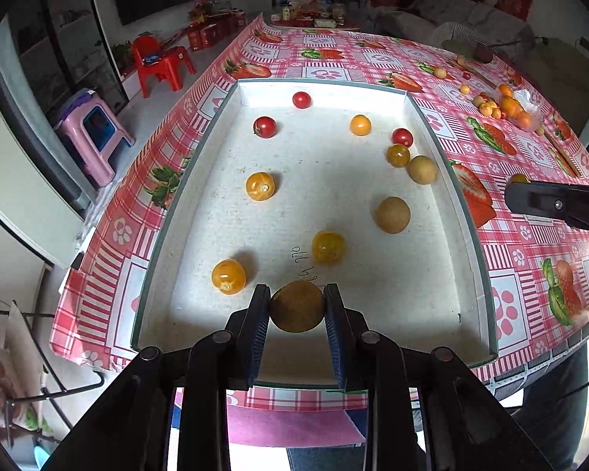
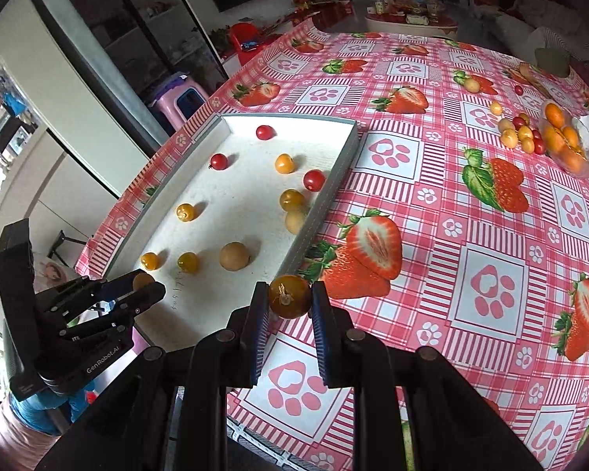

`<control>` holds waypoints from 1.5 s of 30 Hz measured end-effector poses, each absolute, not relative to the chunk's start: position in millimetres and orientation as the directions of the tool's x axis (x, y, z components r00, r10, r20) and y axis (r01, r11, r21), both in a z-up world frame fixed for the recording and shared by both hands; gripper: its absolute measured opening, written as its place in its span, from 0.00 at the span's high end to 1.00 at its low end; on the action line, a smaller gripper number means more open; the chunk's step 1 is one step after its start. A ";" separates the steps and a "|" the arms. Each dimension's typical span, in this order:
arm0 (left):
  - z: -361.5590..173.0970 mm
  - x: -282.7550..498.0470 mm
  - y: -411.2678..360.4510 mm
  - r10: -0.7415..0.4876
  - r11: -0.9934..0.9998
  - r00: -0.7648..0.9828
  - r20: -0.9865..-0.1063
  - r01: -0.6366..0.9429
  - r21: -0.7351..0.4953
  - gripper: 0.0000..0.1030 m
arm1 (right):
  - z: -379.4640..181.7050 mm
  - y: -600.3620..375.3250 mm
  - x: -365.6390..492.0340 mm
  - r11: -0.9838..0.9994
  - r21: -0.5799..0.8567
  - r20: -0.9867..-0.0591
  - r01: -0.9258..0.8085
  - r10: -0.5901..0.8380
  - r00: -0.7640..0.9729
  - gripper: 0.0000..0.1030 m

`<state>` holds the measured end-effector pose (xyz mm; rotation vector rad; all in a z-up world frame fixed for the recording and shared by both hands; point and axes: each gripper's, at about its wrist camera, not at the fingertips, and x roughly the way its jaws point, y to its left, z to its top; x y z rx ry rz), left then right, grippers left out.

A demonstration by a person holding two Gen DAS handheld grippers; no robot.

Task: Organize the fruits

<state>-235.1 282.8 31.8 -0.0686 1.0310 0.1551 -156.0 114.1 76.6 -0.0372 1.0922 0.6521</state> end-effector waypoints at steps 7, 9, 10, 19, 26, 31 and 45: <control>22.6 -229.7 288.9 0.089 0.984 0.481 -0.872 -0.178 0.002 0.71 | 64.3 166.0 -129.4 0.792 0.270 -0.851 -0.547 0.462 0.249 0.77; 19.6 -228.4 289.5 0.089 0.984 0.472 -0.877 -0.181 0.003 0.71 | 58.2 179.6 -122.4 0.789 0.260 -0.860 -0.556 0.451 0.238 0.77; 18.9 -228.2 290.1 0.087 0.983 0.472 -0.877 -0.181 0.000 0.71 | 55.0 185.2 -119.0 0.790 0.255 -0.865 -0.558 0.444 0.234 0.77; 18.3 -225.2 290.4 0.097 0.983 0.480 -0.872 -0.183 0.008 0.71 | 26.8 222.6 -106.5 0.781 0.170 -0.910 -0.601 0.358 0.209 0.77; 22.7 -230.0 291.2 0.139 0.977 0.511 -0.848 -0.213 0.033 0.21 | 25.7 227.9 -111.1 0.774 0.149 -0.914 -0.615 0.346 0.214 0.76; 27.4 -233.2 289.4 0.125 0.977 0.520 -0.845 -0.213 0.014 0.21 | 44.8 212.7 -120.1 0.777 0.171 -0.890 -0.606 0.385 0.243 0.54; 39.4 -252.1 283.4 0.206 0.932 0.518 -0.830 -0.363 0.005 0.00 | 75.0 156.4 -171.7 0.854 0.077 -0.870 -0.514 0.309 0.383 0.16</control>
